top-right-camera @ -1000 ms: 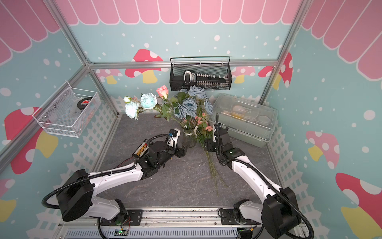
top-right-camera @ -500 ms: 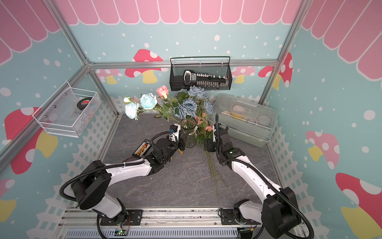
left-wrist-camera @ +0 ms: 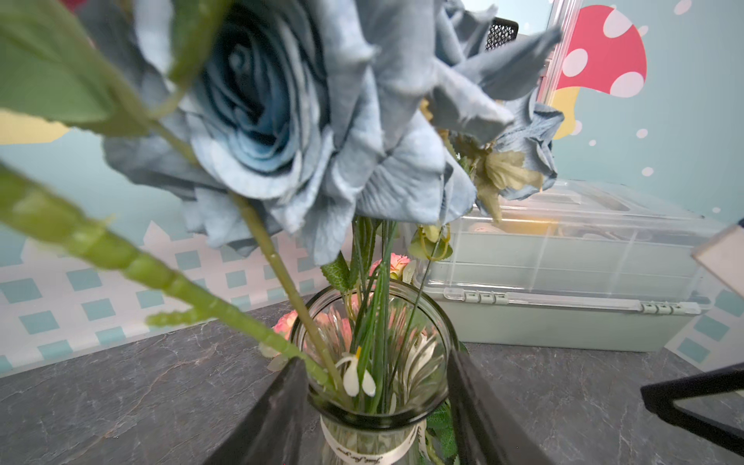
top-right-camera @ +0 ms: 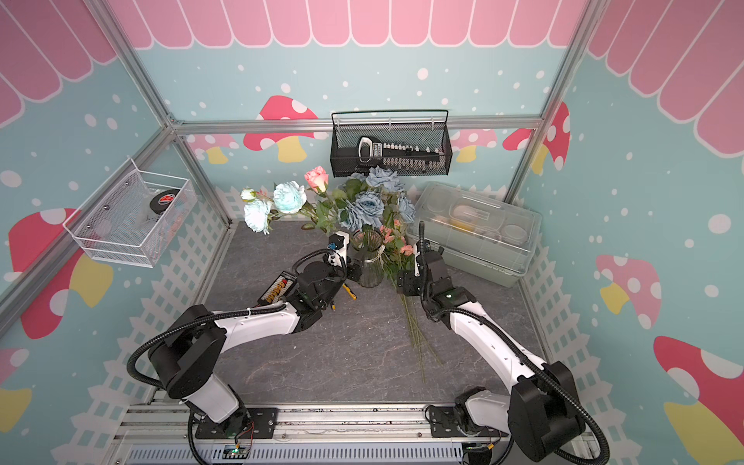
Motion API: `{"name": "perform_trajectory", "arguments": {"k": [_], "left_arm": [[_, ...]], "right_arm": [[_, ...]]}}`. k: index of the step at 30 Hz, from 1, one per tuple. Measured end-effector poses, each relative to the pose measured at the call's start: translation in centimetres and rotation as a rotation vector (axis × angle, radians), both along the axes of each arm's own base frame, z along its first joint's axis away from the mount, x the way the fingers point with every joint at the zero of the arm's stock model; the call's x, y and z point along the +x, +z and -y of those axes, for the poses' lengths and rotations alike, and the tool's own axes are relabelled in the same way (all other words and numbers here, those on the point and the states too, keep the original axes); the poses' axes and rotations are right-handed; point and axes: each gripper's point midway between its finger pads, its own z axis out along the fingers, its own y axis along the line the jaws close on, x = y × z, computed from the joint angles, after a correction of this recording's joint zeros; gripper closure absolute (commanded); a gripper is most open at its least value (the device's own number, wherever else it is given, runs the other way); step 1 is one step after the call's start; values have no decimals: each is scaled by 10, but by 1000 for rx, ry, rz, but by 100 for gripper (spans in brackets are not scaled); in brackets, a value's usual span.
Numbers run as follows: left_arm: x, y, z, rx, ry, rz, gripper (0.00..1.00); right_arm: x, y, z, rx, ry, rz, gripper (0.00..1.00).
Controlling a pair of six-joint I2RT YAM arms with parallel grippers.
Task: Pick out pink flowers from the vase
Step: Pick up the flower from the vase.
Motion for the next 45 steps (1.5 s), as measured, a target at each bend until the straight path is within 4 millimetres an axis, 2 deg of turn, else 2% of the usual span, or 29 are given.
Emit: {"name": "perform_trajectory", "arguments": {"k": [3,5,6,8,13,16,21,28,35,42,45], "left_arm": [[3,5,1,-8,-9,11,46],[4,7,2,-12,-22,17,55],[4,7,3,-15,-32,17,56],[4,6,5,-12,-45,18,67],[2,7,8,-7,-65,25,66],[2,8,8,-8,-73,30,71],[6,8,3,-3,-62,34,65],[16,7,-8,-4,-30,35,64],[31,-4,-5,7,-7,20,64],[36,3,-7,-6,27,33,57],[41,9,-8,-18,44,42,51]], "right_arm": [[1,-1,-1,3,2,2,13],[1,-4,-2,4,5,-2,13],[1,-5,-2,3,5,-4,13],[2,-9,-3,1,7,-11,13],[4,-14,-5,4,15,-22,13],[5,-17,-7,7,20,-28,13],[6,-22,-9,6,26,-42,13],[6,-21,-10,11,32,-40,13],[6,-21,-11,12,33,-39,13],[7,-25,-12,13,38,-49,13],[7,-25,-13,16,42,-49,14]]}}
